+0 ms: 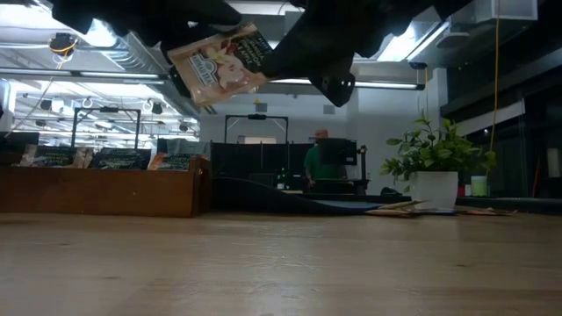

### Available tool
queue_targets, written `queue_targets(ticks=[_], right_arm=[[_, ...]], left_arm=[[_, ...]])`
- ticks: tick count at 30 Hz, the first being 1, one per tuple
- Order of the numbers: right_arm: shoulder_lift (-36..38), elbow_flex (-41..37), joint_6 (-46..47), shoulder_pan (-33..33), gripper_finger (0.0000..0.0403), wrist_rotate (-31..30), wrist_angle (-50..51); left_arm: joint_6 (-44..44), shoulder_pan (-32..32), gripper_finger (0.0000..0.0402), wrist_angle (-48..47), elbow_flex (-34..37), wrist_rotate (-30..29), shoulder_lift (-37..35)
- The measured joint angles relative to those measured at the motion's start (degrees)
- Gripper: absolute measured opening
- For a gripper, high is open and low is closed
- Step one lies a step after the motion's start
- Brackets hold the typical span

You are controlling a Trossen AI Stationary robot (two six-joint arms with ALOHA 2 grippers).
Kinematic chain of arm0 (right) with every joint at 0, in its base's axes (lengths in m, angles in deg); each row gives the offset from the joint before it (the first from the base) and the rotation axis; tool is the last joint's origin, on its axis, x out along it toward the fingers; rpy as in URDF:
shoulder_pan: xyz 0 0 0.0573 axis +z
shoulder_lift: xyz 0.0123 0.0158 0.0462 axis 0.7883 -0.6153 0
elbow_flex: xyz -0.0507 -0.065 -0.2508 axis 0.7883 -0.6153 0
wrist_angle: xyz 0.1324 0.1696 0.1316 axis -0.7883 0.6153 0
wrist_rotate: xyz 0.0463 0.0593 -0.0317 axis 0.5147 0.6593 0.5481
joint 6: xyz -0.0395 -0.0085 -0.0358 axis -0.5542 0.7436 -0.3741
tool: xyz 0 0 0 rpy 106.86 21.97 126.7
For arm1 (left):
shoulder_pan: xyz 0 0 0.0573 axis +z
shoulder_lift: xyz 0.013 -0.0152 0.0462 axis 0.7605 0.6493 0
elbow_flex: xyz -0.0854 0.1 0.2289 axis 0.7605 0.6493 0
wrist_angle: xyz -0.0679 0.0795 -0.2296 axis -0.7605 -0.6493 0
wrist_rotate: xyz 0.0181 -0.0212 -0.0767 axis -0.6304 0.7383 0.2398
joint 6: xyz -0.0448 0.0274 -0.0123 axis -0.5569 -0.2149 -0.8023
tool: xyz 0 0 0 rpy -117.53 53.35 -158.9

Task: Pick & Place Tea
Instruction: Put the brown tea bag into the left section of the wooden organizer

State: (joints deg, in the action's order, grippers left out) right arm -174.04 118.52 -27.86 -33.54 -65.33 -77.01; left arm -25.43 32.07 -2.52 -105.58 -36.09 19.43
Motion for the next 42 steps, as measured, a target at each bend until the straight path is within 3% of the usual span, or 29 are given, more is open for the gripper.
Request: queue_targets(ticks=[10,19,28,34,42], right_arm=[[0.0,0.0,-1.1,-0.6,0.0006,-0.7,-0.3],[0.0,0.0,-4.6,-0.8,0.0006,-0.6,-2.2],[0.0,0.0,-5.8,-0.7,0.0007,-0.6,-2.6],[0.0,0.0,-6.0,-0.8,0.003,-0.6,-2.8],[0.0,0.0,-5.8,-0.8,0.0079,-0.6,-1.8]], left_arm=[[0.4,0.4,0.008,0.3,0.0,0.0,0.0],[4.9,0.4,0.0008,0.6,0.0,-0.2,0.0],[6.4,-0.5,0.0003,-0.7,-0.1,-0.6,0.0],[6.1,-1.4,0.0003,-3.6,-0.1,-0.2,-0.4],[5.8,-4.7,0.0003,-10.8,0.1,-10.4,-6.2]])
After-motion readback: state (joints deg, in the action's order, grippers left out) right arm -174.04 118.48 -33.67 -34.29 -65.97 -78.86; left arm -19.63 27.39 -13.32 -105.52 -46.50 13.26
